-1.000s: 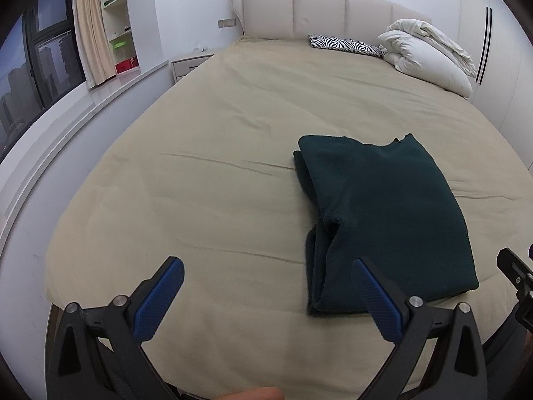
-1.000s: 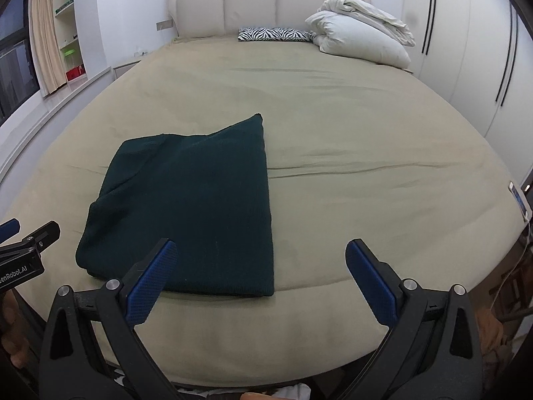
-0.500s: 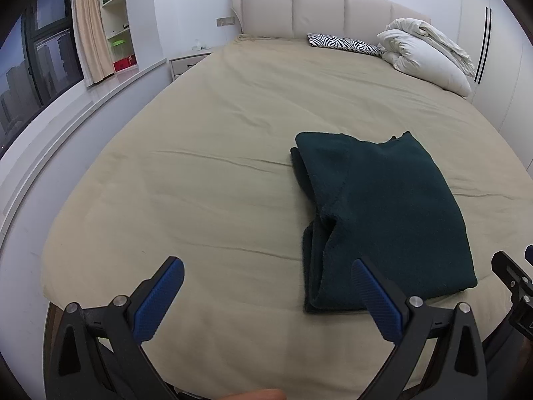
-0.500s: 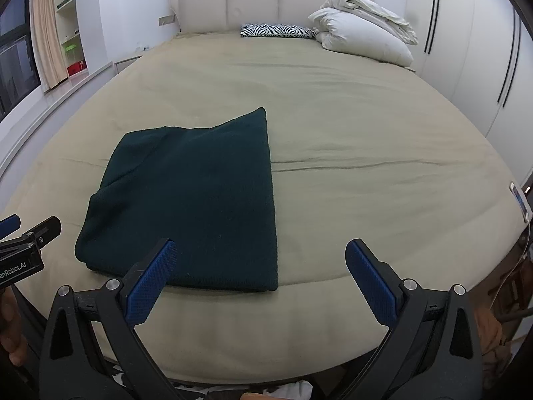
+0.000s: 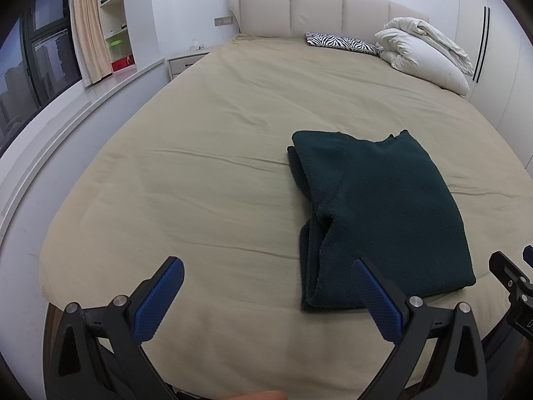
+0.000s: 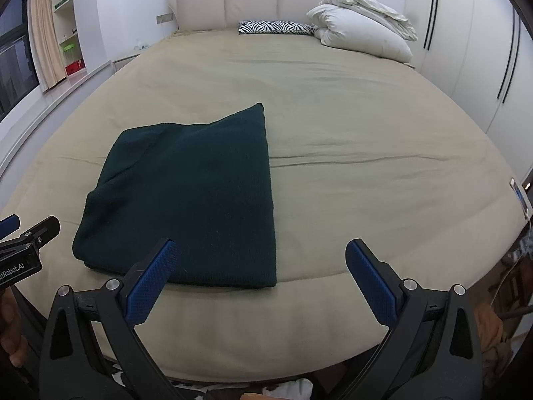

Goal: Fold small clothes

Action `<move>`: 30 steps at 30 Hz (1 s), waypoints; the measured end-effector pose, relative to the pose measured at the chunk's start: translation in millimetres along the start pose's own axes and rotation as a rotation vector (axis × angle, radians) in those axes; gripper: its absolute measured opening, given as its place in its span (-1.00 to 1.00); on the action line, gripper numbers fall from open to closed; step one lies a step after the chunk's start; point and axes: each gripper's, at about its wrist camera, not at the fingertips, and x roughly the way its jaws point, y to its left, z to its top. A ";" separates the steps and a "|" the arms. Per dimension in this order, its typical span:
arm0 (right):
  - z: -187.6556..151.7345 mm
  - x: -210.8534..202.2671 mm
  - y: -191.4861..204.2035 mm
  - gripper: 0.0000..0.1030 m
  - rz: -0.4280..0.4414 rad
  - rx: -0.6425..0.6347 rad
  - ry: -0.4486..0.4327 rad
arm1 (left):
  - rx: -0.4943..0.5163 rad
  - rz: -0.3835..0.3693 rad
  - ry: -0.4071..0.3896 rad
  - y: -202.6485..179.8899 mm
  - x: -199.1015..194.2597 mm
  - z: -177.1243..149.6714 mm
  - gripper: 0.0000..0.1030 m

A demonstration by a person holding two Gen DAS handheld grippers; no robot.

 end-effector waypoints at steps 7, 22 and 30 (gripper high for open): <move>-0.1 0.9 1.6 1.00 -0.001 0.001 -0.001 | 0.001 -0.001 0.001 -1.4 1.1 -0.5 1.00; -1.3 5.1 3.9 1.00 0.001 0.004 0.010 | 0.001 0.000 0.005 -2.6 1.0 -1.7 1.00; -1.7 6.3 3.4 1.00 0.003 0.005 0.012 | 0.000 0.003 0.005 -3.0 1.4 -3.3 1.00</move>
